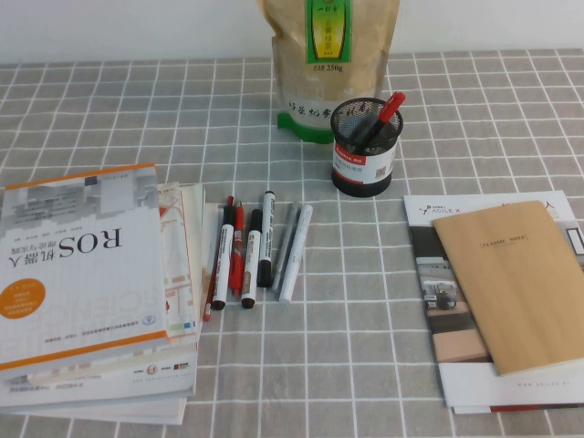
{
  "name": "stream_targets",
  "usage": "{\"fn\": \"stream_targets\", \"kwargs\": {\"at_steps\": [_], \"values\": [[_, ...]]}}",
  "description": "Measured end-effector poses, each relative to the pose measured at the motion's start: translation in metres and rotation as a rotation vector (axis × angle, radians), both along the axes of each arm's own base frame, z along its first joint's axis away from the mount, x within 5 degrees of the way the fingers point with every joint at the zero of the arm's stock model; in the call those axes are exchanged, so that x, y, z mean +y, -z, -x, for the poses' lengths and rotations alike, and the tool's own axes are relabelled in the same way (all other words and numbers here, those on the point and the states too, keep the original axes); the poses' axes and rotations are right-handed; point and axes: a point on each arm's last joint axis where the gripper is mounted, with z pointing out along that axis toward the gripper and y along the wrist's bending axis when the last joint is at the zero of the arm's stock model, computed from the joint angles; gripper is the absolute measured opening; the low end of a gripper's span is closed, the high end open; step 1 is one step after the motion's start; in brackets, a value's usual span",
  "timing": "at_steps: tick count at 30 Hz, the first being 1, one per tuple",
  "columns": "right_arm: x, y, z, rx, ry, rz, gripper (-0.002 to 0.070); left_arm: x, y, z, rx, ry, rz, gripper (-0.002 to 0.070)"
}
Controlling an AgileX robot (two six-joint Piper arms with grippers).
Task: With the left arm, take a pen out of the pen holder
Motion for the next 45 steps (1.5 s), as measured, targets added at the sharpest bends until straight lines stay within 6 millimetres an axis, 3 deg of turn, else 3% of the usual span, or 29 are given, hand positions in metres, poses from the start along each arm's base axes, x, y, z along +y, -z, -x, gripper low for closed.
{"fn": "stream_targets", "kwargs": {"at_steps": [2,5,13,17,24,26,30,39,45], "values": [[0.000,0.000,0.000,0.000,0.000,0.000,-0.0013,0.003,-0.008,0.000,-0.059,-0.024,0.243,-0.0003],[0.000,0.000,0.000,0.000,0.000,0.000,-0.0013,0.008,-0.015,0.000,-0.141,-0.057,0.393,-0.0003],[0.000,0.000,0.000,0.000,0.000,0.000,-0.0013,0.013,-0.023,0.002,-0.234,-0.097,0.425,-0.0003],[0.000,0.000,0.000,0.000,0.000,0.000,-0.0013,0.003,-0.029,0.002,-0.113,-0.018,0.196,-0.0003],[0.000,0.000,0.000,0.000,0.000,0.000,-0.0013,-0.005,-0.112,-0.003,0.013,0.072,-0.331,-0.0003],[0.000,0.000,0.000,0.000,0.000,0.000,-0.0013,-0.008,-0.133,-0.014,0.032,0.106,-0.434,-0.0003],[0.000,0.000,0.000,0.000,0.000,0.000,-0.0013,-0.016,-0.150,-0.045,0.078,0.190,-0.533,-0.0003],[0.000,0.000,0.000,0.000,0.000,0.000,-0.0013,-0.044,-0.127,-0.117,0.131,0.440,-0.550,-0.0003],[0.000,0.000,0.000,0.000,0.000,0.000,-0.0013,-0.090,-0.129,-0.149,-0.007,0.617,-0.646,-0.0003]]}}
